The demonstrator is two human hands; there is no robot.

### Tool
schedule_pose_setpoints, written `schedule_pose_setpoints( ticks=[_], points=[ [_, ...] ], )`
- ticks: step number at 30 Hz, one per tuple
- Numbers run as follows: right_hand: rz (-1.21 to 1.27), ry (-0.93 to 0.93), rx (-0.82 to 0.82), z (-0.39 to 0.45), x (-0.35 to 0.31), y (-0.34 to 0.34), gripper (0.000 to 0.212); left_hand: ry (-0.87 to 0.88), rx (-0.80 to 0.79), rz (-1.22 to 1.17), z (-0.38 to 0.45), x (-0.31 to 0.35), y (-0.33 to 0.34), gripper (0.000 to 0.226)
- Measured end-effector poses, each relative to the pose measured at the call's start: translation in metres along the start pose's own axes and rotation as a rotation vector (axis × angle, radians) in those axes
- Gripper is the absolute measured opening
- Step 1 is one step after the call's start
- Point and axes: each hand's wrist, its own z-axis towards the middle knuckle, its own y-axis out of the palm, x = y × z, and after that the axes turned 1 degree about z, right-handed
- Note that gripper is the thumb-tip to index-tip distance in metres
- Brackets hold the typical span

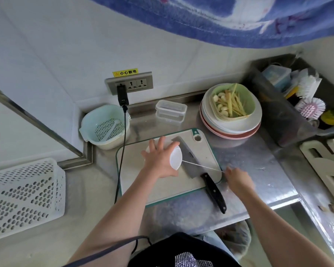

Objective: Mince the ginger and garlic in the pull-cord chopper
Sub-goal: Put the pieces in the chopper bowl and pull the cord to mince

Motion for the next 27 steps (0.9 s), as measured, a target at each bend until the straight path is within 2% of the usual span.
schedule_pose_setpoints(
  ticks=[3, 6, 7, 8, 9, 12, 13, 15, 18, 20, 21, 22, 25, 27],
  points=[
    [-0.053, -0.138, 0.052, -0.013, -0.026, 0.006, 0.046, -0.001, 0.005, 0.012, 0.002, 0.0, 0.0, 0.101],
    [-0.129, -0.565, -0.013, -0.053, -0.097, 0.017, 0.029, 0.006, 0.001, 0.007, 0.002, -0.001, 0.001, 0.099],
    [-0.135, -0.65, -0.01, -0.062, -0.108, 0.019, 0.028, 0.007, -0.004, 0.01, 0.001, -0.002, 0.0, 0.099],
    [-0.142, -0.652, 0.007, -0.057, -0.106, 0.017, 0.027, 0.004, -0.009, 0.008, 0.001, -0.002, 0.0, 0.1],
    [-0.166, -0.563, 0.018, -0.045, -0.093, 0.014, 0.029, 0.003, -0.009, 0.003, 0.001, -0.003, -0.001, 0.101],
    [-0.031, -0.066, 0.018, -0.007, -0.022, -0.001, 0.038, 0.008, 0.001, 0.006, 0.0, -0.002, -0.001, 0.101],
    [0.01, 0.016, 0.022, -0.005, -0.004, -0.002, 0.042, 0.006, 0.003, 0.008, 0.0, -0.002, -0.001, 0.101],
    [0.031, 0.014, 0.044, -0.007, -0.006, 0.004, 0.046, 0.007, 0.006, 0.012, 0.001, -0.001, 0.001, 0.1],
    [0.004, -0.299, -0.016, -0.032, -0.072, 0.017, 0.037, 0.007, -0.008, 0.019, 0.002, -0.001, -0.001, 0.101],
    [-0.044, -0.491, -0.032, -0.055, -0.107, 0.022, 0.051, 0.016, -0.008, 0.03, 0.0, -0.003, -0.001, 0.101],
    [-0.05, -0.508, -0.019, -0.054, -0.107, 0.023, 0.054, 0.018, -0.008, 0.028, -0.001, -0.005, -0.001, 0.102],
    [-0.046, -0.457, 0.0, -0.044, -0.096, 0.022, 0.054, 0.017, -0.007, 0.024, -0.001, -0.006, 0.0, 0.103],
    [0.025, -0.078, 0.023, -0.012, -0.03, 0.015, 0.05, 0.017, 0.004, 0.026, 0.0, -0.006, 0.0, 0.104],
    [0.066, 0.085, 0.035, -0.01, -0.008, 0.008, 0.05, 0.011, 0.01, 0.029, 0.0, -0.004, 0.001, 0.103]
  ],
)
